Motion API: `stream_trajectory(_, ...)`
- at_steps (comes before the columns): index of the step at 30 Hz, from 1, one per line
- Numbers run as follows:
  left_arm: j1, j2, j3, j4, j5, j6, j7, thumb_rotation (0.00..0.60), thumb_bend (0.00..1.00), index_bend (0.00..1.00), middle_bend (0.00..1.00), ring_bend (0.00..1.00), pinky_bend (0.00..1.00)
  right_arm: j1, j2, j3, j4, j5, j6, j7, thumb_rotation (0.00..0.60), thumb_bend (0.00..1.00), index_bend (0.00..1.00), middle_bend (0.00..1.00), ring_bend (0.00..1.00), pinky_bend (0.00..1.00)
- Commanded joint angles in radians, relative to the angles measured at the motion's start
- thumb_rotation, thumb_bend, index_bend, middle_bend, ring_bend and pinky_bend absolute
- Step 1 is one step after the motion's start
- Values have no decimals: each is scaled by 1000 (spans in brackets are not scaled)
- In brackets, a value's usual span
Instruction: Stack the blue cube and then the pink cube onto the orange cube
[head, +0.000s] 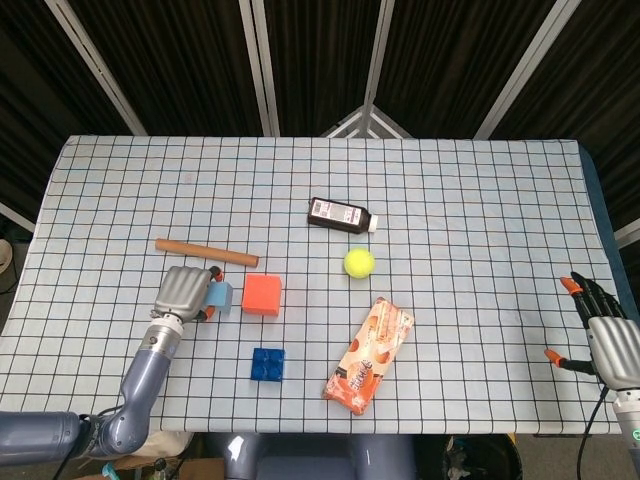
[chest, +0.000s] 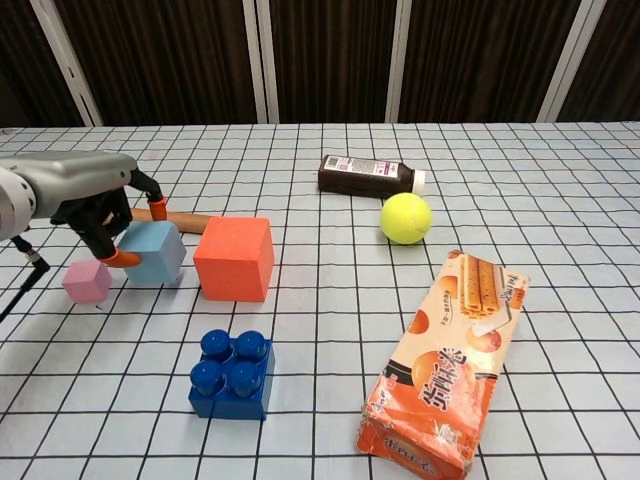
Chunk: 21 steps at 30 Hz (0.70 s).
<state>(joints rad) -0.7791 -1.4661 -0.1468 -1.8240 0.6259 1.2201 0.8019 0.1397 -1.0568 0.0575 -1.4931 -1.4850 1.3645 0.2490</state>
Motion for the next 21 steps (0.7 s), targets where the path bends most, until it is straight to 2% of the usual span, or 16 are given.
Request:
stream_trajectory(1,-18,46,-40,-72,-35,22,23,600,318,368,813,768,833,-1,1,-1,-1,-3,3,1,600,129,0,7,31,137)
stream_trajectory(9,-102,101,-130,-194,-171,71,120,600,318,368,813,769,834,-5,3,-2,-1,-6,11,10,600,129,0,7,31,137)
stream_trajectory(15,-185,65,-177,-209,-290,100,186,600,318,368,813,769,834,-8,6,-2,1,-10,17,21,600,128,0,7,31,137)
stream_trajectory(21,-244,20,-194,-185,-357,121,217,600,318,368,813,770,835,-11,9,-1,8,-11,24,40,600,128,0,7,31,137)
